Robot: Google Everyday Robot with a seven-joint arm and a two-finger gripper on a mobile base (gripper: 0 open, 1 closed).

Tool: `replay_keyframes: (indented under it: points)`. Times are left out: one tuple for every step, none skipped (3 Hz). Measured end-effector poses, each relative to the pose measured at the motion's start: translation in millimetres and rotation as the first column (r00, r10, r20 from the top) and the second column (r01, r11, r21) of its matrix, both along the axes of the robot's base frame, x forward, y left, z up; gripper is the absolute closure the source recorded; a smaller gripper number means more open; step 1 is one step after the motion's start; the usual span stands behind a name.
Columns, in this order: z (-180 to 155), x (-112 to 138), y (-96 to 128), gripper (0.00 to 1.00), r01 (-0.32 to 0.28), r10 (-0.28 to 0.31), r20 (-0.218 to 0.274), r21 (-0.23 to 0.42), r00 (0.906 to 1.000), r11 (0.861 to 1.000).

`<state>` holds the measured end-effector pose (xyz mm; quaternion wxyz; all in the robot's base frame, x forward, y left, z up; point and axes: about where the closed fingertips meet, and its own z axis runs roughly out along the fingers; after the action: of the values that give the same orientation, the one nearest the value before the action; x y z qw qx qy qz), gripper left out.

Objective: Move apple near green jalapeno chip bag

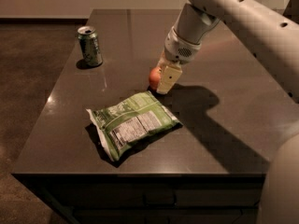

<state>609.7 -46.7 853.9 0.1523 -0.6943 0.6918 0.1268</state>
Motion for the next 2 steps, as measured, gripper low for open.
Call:
replay_keyframes:
  points:
    - [-1.0,-0.8,-7.8,0.12,-0.020,0.020,-0.045,0.010,0.9988,1.000]
    - [-1.2,1.7,-5.6,0.00,-0.020,0.021,-0.043,0.018,0.9988,1.000]
